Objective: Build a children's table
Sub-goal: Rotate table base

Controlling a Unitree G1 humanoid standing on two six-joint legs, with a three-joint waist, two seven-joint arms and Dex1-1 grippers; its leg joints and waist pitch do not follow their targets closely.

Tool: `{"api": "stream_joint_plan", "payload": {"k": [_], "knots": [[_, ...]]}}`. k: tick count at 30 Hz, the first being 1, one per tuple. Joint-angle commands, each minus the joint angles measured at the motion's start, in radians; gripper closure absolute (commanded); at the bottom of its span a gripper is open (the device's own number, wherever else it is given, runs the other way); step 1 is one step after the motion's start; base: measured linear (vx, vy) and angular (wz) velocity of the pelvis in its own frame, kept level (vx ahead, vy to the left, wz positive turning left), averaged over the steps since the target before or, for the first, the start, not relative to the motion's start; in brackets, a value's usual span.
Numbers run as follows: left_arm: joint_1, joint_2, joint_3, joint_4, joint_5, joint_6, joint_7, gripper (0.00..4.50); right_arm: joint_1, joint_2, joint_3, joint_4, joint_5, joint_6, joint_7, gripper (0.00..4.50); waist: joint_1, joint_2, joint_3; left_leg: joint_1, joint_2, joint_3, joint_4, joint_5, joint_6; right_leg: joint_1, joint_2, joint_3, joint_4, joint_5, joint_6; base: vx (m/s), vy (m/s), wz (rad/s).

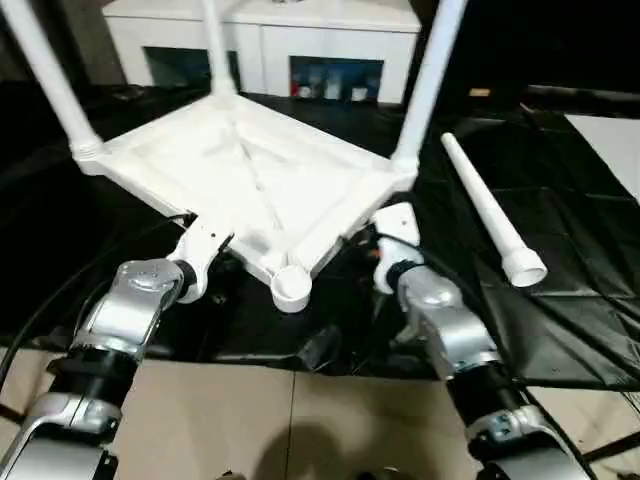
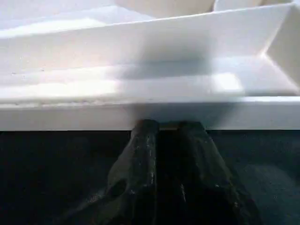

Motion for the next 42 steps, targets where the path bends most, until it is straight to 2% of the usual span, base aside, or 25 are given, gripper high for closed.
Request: {"api": "stream_joint_plan", "payload": {"k": [1, 3, 4, 6, 12, 18, 19, 20, 23, 25, 26, 27, 30, 31, 32, 33, 34, 35, 36, 37, 38, 39, 40, 41, 42], "knots": [[-0.042, -0.025, -0.011, 0.066, 0.021, -0.067, 0.039, 3.57, 0.017, -0.012, -0.022, -0.054, 0.001, 0.026, -0.013, 0.85, 0.001, 0.011, -0.074, 0.001, -0.002, 0.005, -0.068, -0.156, 0.009, 0.068, -0.037, 0.037, -0.068, -0.215, -0.153, 0.000, 0.000, 0.00], [-0.066, -0.041, -0.015, 0.128, 0.037, -0.120, 0.063, 3.57, 0.028, -0.020, -0.033, -0.085, 0.005, 0.037, -0.020, 0.85, 0.004, 0.015, -0.077, 0.005, -0.002, 0.006, -0.065, -0.146, 0.013, 0.067, -0.036, 0.037, -0.067, -0.186, -0.161, 0.000, 0.000, 0.00], [-0.103, -0.068, -0.014, 0.230, 0.048, -0.200, 0.098, 3.57, 0.042, -0.030, -0.047, -0.126, 0.008, 0.049, -0.034, 0.85, 0.006, 0.014, -0.076, 0.009, -0.005, 0.009, -0.063, -0.141, 0.024, 0.063, -0.031, 0.038, -0.070, -0.157, -0.166, 0.000, 0.000, 0.00], [-0.118, -0.079, -0.009, 0.273, 0.049, -0.229, 0.115, 3.57, 0.046, -0.034, -0.051, -0.142, 0.007, 0.053, -0.040, 0.85, 0.008, 0.014, -0.077, 0.002, -0.004, 0.005, -0.065, -0.126, 0.025, 0.072, -0.034, 0.037, -0.063, -0.121, -0.177, 0.000, 0.000, 0.00], [-0.178, -0.145, 0.037, 0.443, 0.036, -0.423, 0.213, 3.57, 0.043, -0.054, -0.105, -0.190, 0.028, 0.067, -0.055, 0.85, 0.015, 0.010, -0.076, 0.006, -0.001, 0.006, -0.065, -0.173, 0.023, 0.071, -0.039, 0.037, -0.070, -0.181, -0.174, 0.000, 0.000, 0.00], [-0.205, -0.157, 0.111, 0.486, -0.014, -0.533, 0.253, 3.57, 0.046, -0.076, -0.095, -0.218, 0.018, 0.077, -0.038, 0.85, 0.018, 0.011, -0.075, 0.005, -0.001, 0.005, -0.065, -0.185, 0.023, 0.070, -0.041, 0.035, -0.073, -0.214, -0.167, 0.000, 0.000, 0.00], [-0.187, -0.154, 0.126, 0.451, -0.035, -0.544, 0.236, 3.57, 0.053, -0.078, -0.095, -0.234, 0.019, 0.094, -0.035, 0.85, 0.020, 0.024, -0.075, 0.006, 0.001, 0.002, -0.066, -0.183, 0.019, 0.071, -0.043, 0.035, -0.069, -0.207, -0.174, 0.000, 0.000, 0.00], [-0.159, -0.151, 0.138, 0.400, -0.057, -0.553, 0.210, 3.57, 0.062, -0.082, -0.092, -0.251, 0.014, 0.106, -0.033, 0.85, 0.017, 0.018, -0.075, 0.006, 0.004, 0.003, -0.066, -0.184, 0.018, 0.070, -0.042, 0.035, -0.069, -0.190, -0.181, 0.000, 0.000, 0.00], [-0.024, -0.151, 0.173, 0.159, -0.110, -0.467, 0.193, 3.57, 0.103, -0.107, -0.053, -0.315, -0.026, 0.098, -0.019, 0.85, 0.015, 0.021, -0.076, -0.004, 0.009, 0.002, -0.066, -0.156, 0.020, 0.077, -0.040, 0.033, -0.055, -0.111, -0.207, 0.000, 0.000, 0.00], [0.137, -0.208, 0.241, -0.127, -0.169, -0.442, 0.290, 3.57, 0.164, -0.114, -0.053, -0.389, -0.018, 0.083, -0.013, 0.85, 0.010, 0.019, -0.076, -0.002, 0.009, 0.007, -0.062, -0.163, 0.028, 0.075, -0.040, 0.036, -0.058, -0.108, -0.213, 0.000, 0.000, 0.00], [0.152, -0.215, 0.243, -0.152, -0.170, -0.443, 0.305, 3.57, 0.170, -0.110, -0.059, -0.398, -0.007, 0.086, -0.010, 0.85, 0.008, 0.021, -0.076, -0.004, 0.014, 0.005, -0.063, -0.172, 0.032, 0.078, -0.044, 0.037, -0.056, -0.107, -0.219, 0.000, 0.000, 0.00], [0.165, -0.222, 0.245, -0.175, -0.171, -0.443, 0.318, 3.57, 0.177, -0.107, -0.065, -0.405, 0.002, 0.089, -0.008, 0.85, 0.006, 0.014, -0.073, -0.002, 0.010, 0.010, -0.062, -0.193, 0.044, 0.071, -0.037, 0.035, -0.064, -0.155, -0.208, 0.000, 0.000, 0.00], [0.215, -0.245, 0.231, -0.258, -0.142, -0.443, 0.377, 3.57, 0.197, -0.096, -0.086, -0.434, 0.028, 0.110, -0.011, 0.85, 0.002, 0.013, -0.067, 0.003, 0.008, 0.009, -0.067, -0.247, 0.048, 0.060, -0.032, 0.033, -0.081, -0.283, -0.158, 0.000, 0.000, 0.00], [0.232, -0.259, 0.227, -0.297, -0.141, -0.421, 0.390, 3.57, 0.200, -0.094, -0.084, -0.442, 0.028, 0.119, -0.013, 0.85, 0.001, 0.003, -0.065, 0.005, 0.010, 0.008, -0.068, -0.264, 0.041, 0.058, -0.032, 0.033, -0.084, -0.323, -0.136, 0.000, 0.000, 0.00], [0.243, -0.280, 0.224, -0.327, -0.128, -0.403, 0.418, 3.57, 0.200, -0.081, -0.089, -0.448, 0.034, 0.131, -0.025, 0.85, 0.002, 0.007, -0.063, 0.005, 0.010, 0.006, -0.070, -0.267, 0.038, 0.057, -0.032, 0.033, -0.083, -0.338, -0.129, 0.000, 0.000, 0.00], [0.249, -0.295, 0.222, -0.346, -0.120, -0.390, 0.435, 3.57, 0.200, -0.073, -0.093, -0.453, 0.040, 0.139, -0.033, 0.85, -0.003, 0.010, -0.060, 0.007, 0.014, 0.001, -0.073, -0.289, 0.017, 0.053, -0.019, 0.024, -0.086, -0.355, -0.110, 0.000, 0.000, 0.00], [0.256, -0.309, 0.221, -0.370, -0.115, -0.367, 0.451, 3.57, 0.199, -0.062, -0.096, -0.458, 0.049, 0.146, -0.039, 0.85, -0.014, 0.012, -0.060, 0.016, 0.022, -0.008, -0.079, -0.319, 0.000, 0.048, 0.002, 0.007, -0.087, -0.337, -0.108, 0.000, 0.000, 0.00], [0.256, -0.321, 0.222, -0.383, -0.116, -0.343, 0.463, 3.57, 0.198, -0.053, -0.096, -0.462, 0.056, 0.149, -0.042, 0.85, -0.028, 0.020, -0.059, 0.029, 0.038, -0.023, -0.092, -0.341, 0.015, 0.044, 0.020, -0.013, -0.088, -0.294, -0.139, 0.000, 0.000, 0.00], [0.256, -0.321, 0.222, -0.383, -0.116, -0.343, 0.463, 3.57, 0.198, -0.053, -0.096, -0.462, 0.056, 0.149, -0.042, 0.85, -0.036, 0.025, -0.059, 0.036, 0.062, -0.038, -0.107, -0.339, 0.039, 0.045, 0.022, -0.023, -0.079, -0.257, -0.169, -0.008, -0.062, 0.01], [0.249, -0.344, 0.214, -0.402, -0.104, -0.315, 0.490, 3.57, 0.198, -0.040, -0.079, -0.476, 0.057, 0.162, -0.037, 0.85, -0.039, 0.049, -0.061, 0.050, 0.143, -0.077, -0.146, -0.324, 0.095, 0.042, 0.006, -0.040, -0.039, -0.178, -0.224, -0.007, -0.097, 0.04], [0.248, -0.352, 0.212, -0.410, -0.104, -0.313, 0.503, 3.57, 0.199, -0.038, -0.073, -0.481, 0.055, 0.164, -0.032, 0.85, -0.046, 0.060, -0.061, 0.050, 0.199, -0.094, -0.166, -0.308, 0.136, 0.036, -0.004, -0.049, 0.013, -0.108, -0.224, -0.007, -0.097, 0.04], [0.248, -0.352, 0.212, -0.410, -0.104, -0.313, 0.503, 3.57, 0.199, -0.038, -0.073, -0.481, 0.055, 0.164, -0.032, 0.85, -0.050, 0.056, -0.063, 0.051, 0.207, -0.094, -0.166, -0.293, 0.161, 0.035, -0.015, -0.049, 0.028, -0.091, -0.229, -0.001, -0.130, 0.02], [0.243, -0.359, 0.215, -0.418, -0.109, -0.297, 0.520, 3.57, 0.202, -0.036, -0.065, -0.487, 0.054, 0.164, -0.027, 0.85, -0.050, 0.042, -0.062, 0.038, 0.174, -0.066, -0.144, -0.288, 0.216, 0.043, -0.036, -0.033, 0.021, -0.083, -0.260, 0.019, -0.179, -0.02], [0.240, -0.360, 0.212, -0.426, -0.115, -0.295, 0.523, 3.57, 0.205, -0.036, -0.061, -0.492, 0.058, 0.168, -0.022, 0.85, -0.042, 0.008, -0.054, 0.015, 0.048, 0.017, -0.061, -0.374, 0.199, 0.043, -0.034, -0.015, -0.062, -0.195, -0.307, 0.019, -0.179, -0.02], [0.240, -0.360, 0.212, -0.426, -0.115, -0.295, 0.523, 3.57, 0.205, -0.036, -0.061, -0.492, 0.058, 0.168, -0.022, 0.85, -0.032, -0.017, -0.064, 0.013, -0.056, 0.056, 0.065, -0.350, 0.175, 0.041, -0.032, -0.017, -0.119, -0.359, -0.260, 0.004, -0.146, -0.04]]}}
